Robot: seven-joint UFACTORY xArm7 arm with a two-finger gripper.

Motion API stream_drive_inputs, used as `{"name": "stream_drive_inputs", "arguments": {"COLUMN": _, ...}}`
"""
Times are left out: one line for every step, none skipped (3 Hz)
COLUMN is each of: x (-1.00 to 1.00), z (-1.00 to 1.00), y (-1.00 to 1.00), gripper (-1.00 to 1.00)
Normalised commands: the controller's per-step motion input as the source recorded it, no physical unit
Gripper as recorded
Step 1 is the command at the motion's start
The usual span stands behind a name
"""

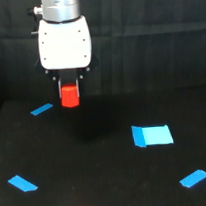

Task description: Pick up the red object from the table

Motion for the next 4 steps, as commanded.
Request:
{"name": "stream_drive_inputs", "arguments": {"x": -0.04, "z": 0.18, "y": -0.06, "gripper": -1.00}}
{"name": "stream_drive_inputs", "arguments": {"x": -0.02, "z": 0.22, "y": -0.17, "gripper": -0.99}}
{"name": "stream_drive_inputs", "arguments": {"x": 0.05, "z": -0.02, "y": -0.17, "gripper": -1.00}}
{"name": "stream_drive_inputs", "arguments": {"x": 0.05, "z": 0.08, "y": -0.07, "gripper": -1.00}}
